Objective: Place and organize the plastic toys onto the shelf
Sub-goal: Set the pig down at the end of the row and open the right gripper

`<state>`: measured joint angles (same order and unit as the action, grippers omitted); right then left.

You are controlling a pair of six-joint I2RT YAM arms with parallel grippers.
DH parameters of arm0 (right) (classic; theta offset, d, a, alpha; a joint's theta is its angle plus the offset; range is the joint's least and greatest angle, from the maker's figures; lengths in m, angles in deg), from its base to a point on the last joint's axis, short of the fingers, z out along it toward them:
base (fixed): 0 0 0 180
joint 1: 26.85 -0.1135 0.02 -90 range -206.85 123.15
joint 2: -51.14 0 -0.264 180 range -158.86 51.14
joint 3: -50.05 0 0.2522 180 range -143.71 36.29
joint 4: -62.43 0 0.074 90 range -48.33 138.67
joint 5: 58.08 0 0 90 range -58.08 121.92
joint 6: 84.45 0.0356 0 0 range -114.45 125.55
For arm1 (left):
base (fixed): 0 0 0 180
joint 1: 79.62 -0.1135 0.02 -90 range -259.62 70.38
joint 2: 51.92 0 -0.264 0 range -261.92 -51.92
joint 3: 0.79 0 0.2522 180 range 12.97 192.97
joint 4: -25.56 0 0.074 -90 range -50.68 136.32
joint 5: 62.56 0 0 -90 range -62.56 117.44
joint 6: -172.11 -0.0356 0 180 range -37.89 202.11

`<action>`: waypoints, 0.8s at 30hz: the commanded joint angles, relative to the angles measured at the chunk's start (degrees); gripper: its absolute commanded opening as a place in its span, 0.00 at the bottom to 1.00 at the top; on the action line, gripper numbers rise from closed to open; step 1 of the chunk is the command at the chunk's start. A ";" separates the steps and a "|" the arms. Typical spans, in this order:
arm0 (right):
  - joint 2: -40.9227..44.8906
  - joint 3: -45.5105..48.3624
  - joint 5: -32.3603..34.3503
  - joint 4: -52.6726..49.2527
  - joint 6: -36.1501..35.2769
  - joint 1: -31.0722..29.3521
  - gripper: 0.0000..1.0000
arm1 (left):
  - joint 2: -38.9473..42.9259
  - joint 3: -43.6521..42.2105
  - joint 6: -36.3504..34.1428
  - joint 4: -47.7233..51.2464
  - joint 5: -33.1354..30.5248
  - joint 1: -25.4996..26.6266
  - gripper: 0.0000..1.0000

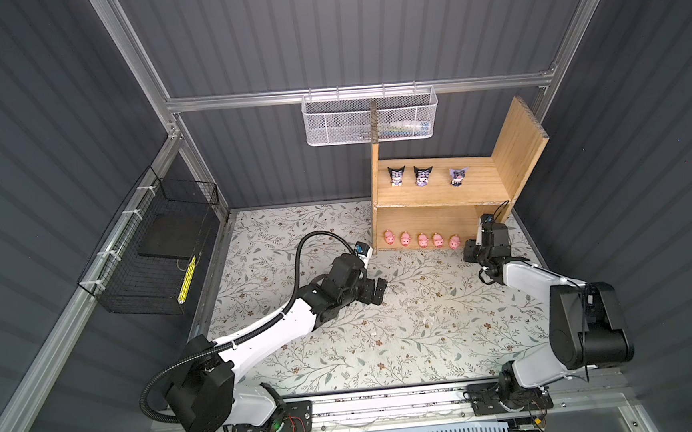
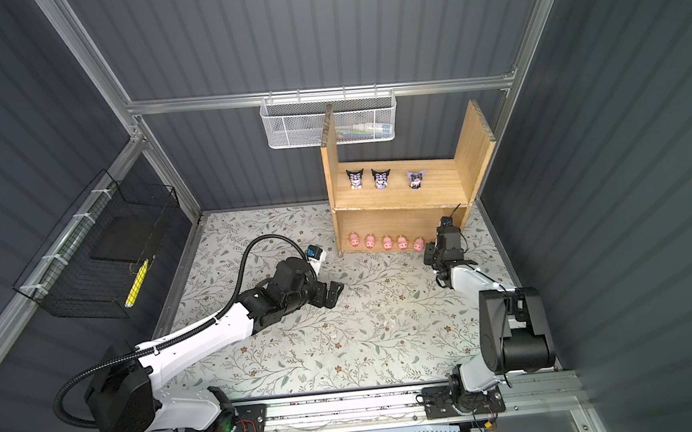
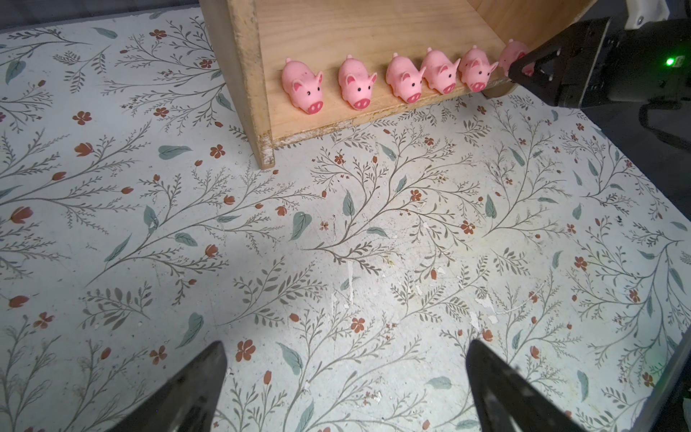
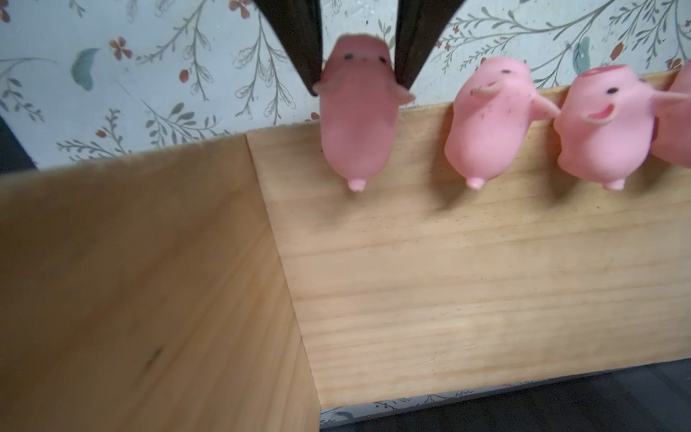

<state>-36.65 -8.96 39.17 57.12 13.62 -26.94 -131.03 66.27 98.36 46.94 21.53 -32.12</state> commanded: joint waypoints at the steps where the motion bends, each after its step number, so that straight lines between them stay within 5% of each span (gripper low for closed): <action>1: -1.43 -2.06 0.28 -0.52 -1.43 0.27 0.24 | -0.77 1.62 -1.31 -0.96 1.21 -0.64 1.00; 24: -7.65 -8.76 -0.28 -5.83 -2.75 1.50 0.32 | 0.09 1.15 -1.31 -0.36 1.32 -1.63 1.00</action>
<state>-43.67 -16.18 39.12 53.16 11.31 -25.70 -131.23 66.29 98.12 46.94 22.18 -33.34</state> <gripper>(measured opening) 0.319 0.997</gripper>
